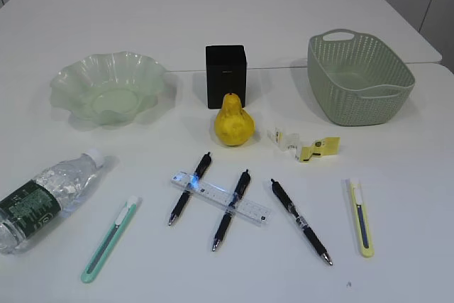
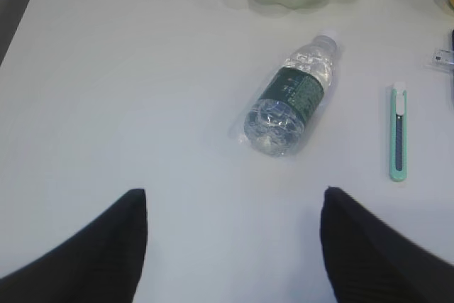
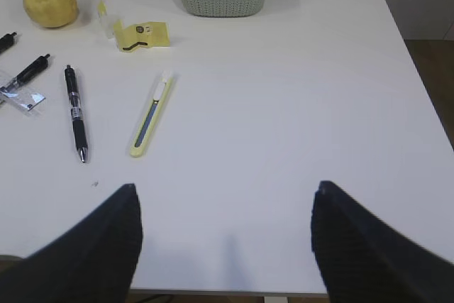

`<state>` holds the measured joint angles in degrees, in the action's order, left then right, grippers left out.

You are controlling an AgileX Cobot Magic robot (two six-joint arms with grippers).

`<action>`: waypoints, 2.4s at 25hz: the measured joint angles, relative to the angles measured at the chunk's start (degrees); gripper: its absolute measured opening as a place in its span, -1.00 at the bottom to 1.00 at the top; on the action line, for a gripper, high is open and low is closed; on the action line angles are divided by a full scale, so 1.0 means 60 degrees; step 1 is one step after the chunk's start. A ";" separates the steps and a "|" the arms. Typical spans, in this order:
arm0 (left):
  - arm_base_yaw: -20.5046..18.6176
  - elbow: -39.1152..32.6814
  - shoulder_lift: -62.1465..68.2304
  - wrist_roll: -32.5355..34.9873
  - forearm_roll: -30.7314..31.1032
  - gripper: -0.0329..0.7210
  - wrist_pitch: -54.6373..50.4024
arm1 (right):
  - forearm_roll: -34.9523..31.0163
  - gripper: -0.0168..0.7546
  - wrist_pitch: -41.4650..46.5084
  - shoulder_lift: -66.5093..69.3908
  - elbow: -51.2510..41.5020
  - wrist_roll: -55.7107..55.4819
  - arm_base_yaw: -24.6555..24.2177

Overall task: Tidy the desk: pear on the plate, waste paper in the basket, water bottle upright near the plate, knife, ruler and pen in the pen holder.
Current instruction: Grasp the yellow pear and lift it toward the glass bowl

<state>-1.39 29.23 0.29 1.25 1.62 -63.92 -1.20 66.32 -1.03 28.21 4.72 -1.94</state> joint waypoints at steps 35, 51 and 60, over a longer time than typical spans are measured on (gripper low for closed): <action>0.0000 0.0000 0.0000 0.0000 -0.0032 0.41 0.0000 | -0.0022 0.56 0.0000 0.0000 0.0000 0.0000 0.0000; 0.0000 0.2202 0.3142 -0.0019 -0.0163 0.41 -0.0791 | 0.0136 0.56 0.0113 0.0748 0.0353 -0.0165 0.0000; 0.0381 0.3550 0.4609 -0.0019 -0.0618 0.41 -0.1203 | 0.0602 0.56 0.0532 0.2905 0.1321 -0.0958 0.0000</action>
<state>0.90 50.53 27.95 1.13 -2.08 -71.14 2.41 69.51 16.40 36.13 -1.03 -1.94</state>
